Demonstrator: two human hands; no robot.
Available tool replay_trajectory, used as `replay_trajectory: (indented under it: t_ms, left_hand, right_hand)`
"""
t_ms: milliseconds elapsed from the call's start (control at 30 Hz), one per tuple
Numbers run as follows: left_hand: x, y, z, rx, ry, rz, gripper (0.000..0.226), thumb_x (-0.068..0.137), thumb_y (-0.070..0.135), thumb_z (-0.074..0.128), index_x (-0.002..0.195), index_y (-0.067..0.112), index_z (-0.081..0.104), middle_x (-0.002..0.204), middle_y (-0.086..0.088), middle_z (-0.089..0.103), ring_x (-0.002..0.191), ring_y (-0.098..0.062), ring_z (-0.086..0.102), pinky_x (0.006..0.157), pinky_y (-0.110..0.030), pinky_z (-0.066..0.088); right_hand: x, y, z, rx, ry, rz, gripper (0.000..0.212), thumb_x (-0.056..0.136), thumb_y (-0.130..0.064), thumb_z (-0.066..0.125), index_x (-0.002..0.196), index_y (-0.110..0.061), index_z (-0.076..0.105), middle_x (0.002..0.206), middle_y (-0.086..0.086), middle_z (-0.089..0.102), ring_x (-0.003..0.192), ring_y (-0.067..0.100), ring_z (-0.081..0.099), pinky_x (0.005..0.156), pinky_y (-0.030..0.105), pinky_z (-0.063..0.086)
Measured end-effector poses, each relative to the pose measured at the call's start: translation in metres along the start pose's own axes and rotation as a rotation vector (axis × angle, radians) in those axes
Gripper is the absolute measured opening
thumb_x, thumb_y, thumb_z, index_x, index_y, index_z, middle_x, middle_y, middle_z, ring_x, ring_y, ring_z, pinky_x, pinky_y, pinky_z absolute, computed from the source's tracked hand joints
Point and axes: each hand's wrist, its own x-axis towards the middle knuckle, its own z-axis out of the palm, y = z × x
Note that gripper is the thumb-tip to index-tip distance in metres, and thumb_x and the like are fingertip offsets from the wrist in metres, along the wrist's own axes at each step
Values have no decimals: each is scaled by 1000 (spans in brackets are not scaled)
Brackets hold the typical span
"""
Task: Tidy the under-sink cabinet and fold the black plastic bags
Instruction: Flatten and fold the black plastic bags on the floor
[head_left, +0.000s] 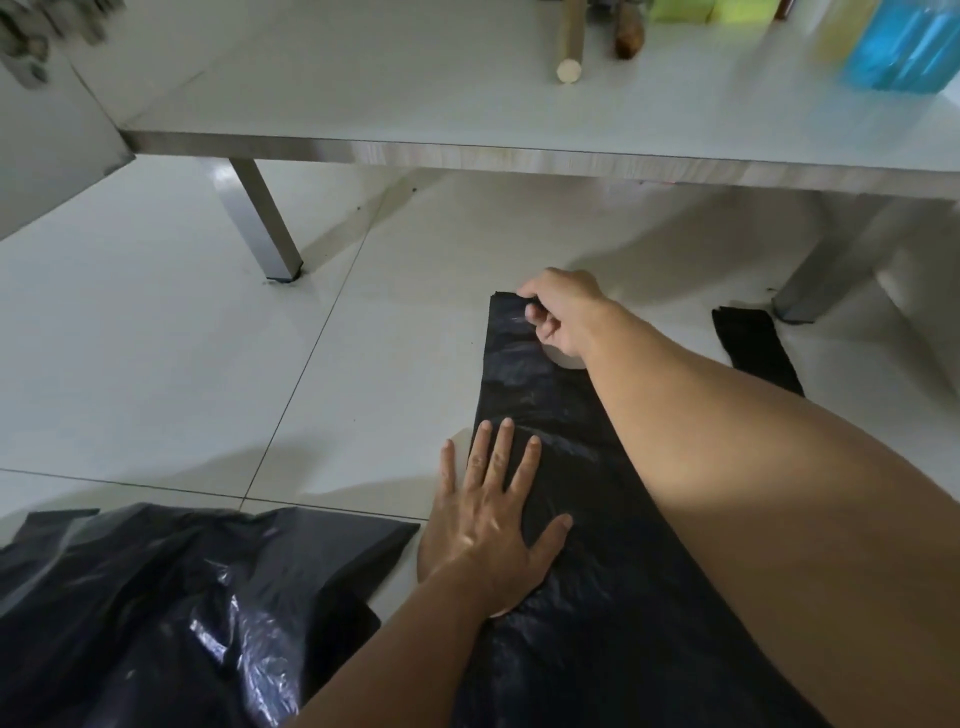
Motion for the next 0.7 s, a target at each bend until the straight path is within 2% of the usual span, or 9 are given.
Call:
replay_trajectory:
  t_ms: [133,200,233,300,367,400,467,533,700]
  left_hand:
    - [0,0,0,-4,-5,5,78,87,73,-4,148,30,-25,155,-2,-34,141,-21,-36,116,-56,-11]
    - [-1,0,0,1,-7,5,78,87,73,-4,148,30,-26,155,-2,-35,141,-21,-36,116,-55,-11]
    - [-1,1,0,1,-6,4,78,87,73,-4,148,30,-26,154,-2,-35,141,-21,-36,116,-55,-11]
    - [-1,0,-1,-2,-6,5,78,87,73,-4,147,29,-27,154,-2,-35,141,-21,-36,116,-54,-11]
    - [-1,0,-2,-5,-5,6,78,87,73,-2,148,29,-26,155,-3,-33,141,-22,-35,116,-55,-10]
    - [-1,0,-2,-6,-3,5,78,88,72,-2,148,28,-25,155,-3,-33,141,-22,-34,116,-55,-10]
    - [-1,1,-3,-6,1,3,78,88,72,-1,148,28,-24,155,-3,-33,142,-22,-34,116,-55,-10]
    - [-1,1,-2,-7,-1,3,78,87,72,-2,148,29,-24,155,-3,-33,142,-21,-34,116,-55,-11]
    - [0,0,-2,-6,-10,-1,77,86,74,-4,145,31,-28,155,-1,-33,142,-21,-33,116,-54,-12]
  right_hand:
    - [1,-15,0,113,-6,-122,18,85,6,61,79,-11,58,67,6,56,53,11,50,46,21,31]
    - [6,-17,-2,-7,13,-213,20,88,3,59,101,-12,59,90,8,64,68,15,62,51,24,42]
    - [10,-14,-6,-138,43,-272,34,89,0,57,119,-14,54,109,9,63,82,18,65,57,25,48]
    - [11,-1,-17,-466,156,-444,51,90,-4,53,139,-17,43,136,6,51,113,23,59,84,30,52]
    - [4,23,-25,-756,177,-687,45,96,-8,49,139,-15,46,145,5,47,129,25,49,106,34,42]
    - [0,38,-27,-891,84,-769,43,100,-14,46,143,-16,44,151,4,42,137,25,41,112,36,34]
    - [-3,66,-26,-1225,-150,-752,51,105,-33,34,154,-22,25,164,0,15,150,23,14,121,44,15]
    - [8,78,-25,-1519,-223,-629,60,103,-51,20,157,-31,3,164,-5,-7,151,23,-8,121,53,0]
    - [26,53,-28,-1417,-59,-582,59,102,-54,15,156,-34,1,165,-5,-7,151,27,-9,119,57,-3]
